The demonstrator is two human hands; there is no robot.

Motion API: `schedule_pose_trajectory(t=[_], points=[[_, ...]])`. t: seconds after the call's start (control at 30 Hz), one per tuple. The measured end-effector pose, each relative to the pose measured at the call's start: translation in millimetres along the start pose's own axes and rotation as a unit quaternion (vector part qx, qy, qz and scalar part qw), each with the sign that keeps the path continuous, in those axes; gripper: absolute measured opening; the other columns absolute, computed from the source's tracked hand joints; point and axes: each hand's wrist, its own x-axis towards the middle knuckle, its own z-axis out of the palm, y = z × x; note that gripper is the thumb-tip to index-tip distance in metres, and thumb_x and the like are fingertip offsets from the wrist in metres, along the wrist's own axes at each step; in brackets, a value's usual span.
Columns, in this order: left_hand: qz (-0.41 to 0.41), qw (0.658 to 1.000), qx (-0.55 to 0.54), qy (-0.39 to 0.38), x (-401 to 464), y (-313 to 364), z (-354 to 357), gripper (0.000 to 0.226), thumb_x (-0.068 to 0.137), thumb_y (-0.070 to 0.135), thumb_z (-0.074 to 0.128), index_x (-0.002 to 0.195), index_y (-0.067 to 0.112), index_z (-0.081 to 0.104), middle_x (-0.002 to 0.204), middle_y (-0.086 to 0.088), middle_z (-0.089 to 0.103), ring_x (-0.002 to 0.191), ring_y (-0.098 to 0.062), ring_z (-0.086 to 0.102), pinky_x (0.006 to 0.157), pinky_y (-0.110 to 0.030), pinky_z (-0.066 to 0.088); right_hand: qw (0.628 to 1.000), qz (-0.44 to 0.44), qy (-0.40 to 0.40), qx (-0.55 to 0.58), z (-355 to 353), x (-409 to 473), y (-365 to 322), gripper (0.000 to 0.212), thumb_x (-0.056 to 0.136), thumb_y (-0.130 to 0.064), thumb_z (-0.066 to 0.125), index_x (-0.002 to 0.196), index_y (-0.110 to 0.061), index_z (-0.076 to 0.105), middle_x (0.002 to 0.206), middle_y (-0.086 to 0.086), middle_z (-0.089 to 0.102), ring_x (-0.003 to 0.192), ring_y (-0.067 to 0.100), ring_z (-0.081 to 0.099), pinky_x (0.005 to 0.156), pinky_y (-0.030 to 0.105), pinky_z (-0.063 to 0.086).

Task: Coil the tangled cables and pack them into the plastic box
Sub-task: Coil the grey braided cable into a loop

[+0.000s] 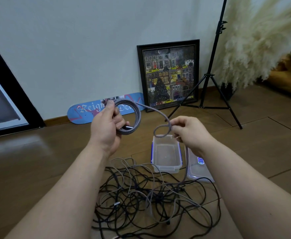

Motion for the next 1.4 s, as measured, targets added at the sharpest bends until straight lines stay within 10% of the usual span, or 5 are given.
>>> schedule_pose_trajectory(t=[0.67, 0.97, 1.13, 1.27, 1.4], points=[[0.07, 0.971, 0.226, 0.034, -9, -32, 19, 0.038, 0.105, 0.031, 0.038, 0.074, 0.017, 0.055, 0.062, 0.006, 0.058, 0.058, -0.01, 0.054, 0.059, -0.024, 0.044, 0.905, 0.09, -0.135, 0.392, 24, -11, -27, 0.021, 0.094, 0.008, 0.046, 0.096, -0.006, 0.062, 0.066, 0.004, 0.059, 0.055, 0.01, 0.053, 0.056, 0.025, 0.043], [0.038, 0.984, 0.174, 0.014, -8, -26, 21, 0.039, 0.106, 0.03, 0.037, 0.069, 0.017, 0.039, 0.046, 0.012, 0.033, 0.042, -0.006, 0.033, 0.049, -0.023, 0.034, 0.98, 0.006, -0.042, 0.193, 18, -7, -20, 0.015, 0.087, 0.006, 0.061, 0.084, -0.009, 0.065, 0.071, 0.006, 0.059, 0.06, 0.012, 0.051, 0.056, 0.025, 0.037], [0.04, 0.974, 0.224, -0.018, -5, -20, 12, 0.033, 0.105, 0.026, 0.04, 0.073, 0.018, 0.039, 0.05, 0.013, 0.031, 0.043, -0.006, 0.026, 0.051, -0.027, 0.024, 0.988, -0.095, 0.058, 0.107, 15, -4, -19, 0.033, 0.09, -0.01, 0.063, 0.121, -0.022, 0.059, 0.104, -0.002, 0.063, 0.086, 0.014, 0.063, 0.072, 0.023, 0.051], [0.025, 0.97, 0.237, -0.054, -7, -22, 11, 0.032, 0.105, 0.026, 0.041, 0.073, 0.017, 0.039, 0.047, 0.012, 0.03, 0.041, -0.004, 0.026, 0.058, -0.032, 0.031, 0.931, -0.299, 0.065, -0.2, 23, -10, -17, 0.061, 0.082, -0.027, 0.074, 0.139, -0.029, 0.05, 0.12, -0.004, 0.052, 0.092, 0.007, 0.052, 0.083, 0.024, 0.046], [0.016, 0.964, 0.249, -0.092, -11, -19, 16, 0.034, 0.105, 0.024, 0.039, 0.072, 0.015, 0.037, 0.046, 0.011, 0.029, 0.04, -0.005, 0.026, 0.056, -0.033, 0.026, 0.889, -0.371, 0.107, -0.246, 26, -6, -10, 0.027, 0.073, -0.026, 0.083, 0.097, -0.018, 0.073, 0.111, 0.006, 0.054, 0.101, 0.022, 0.056, 0.079, 0.035, 0.051]])
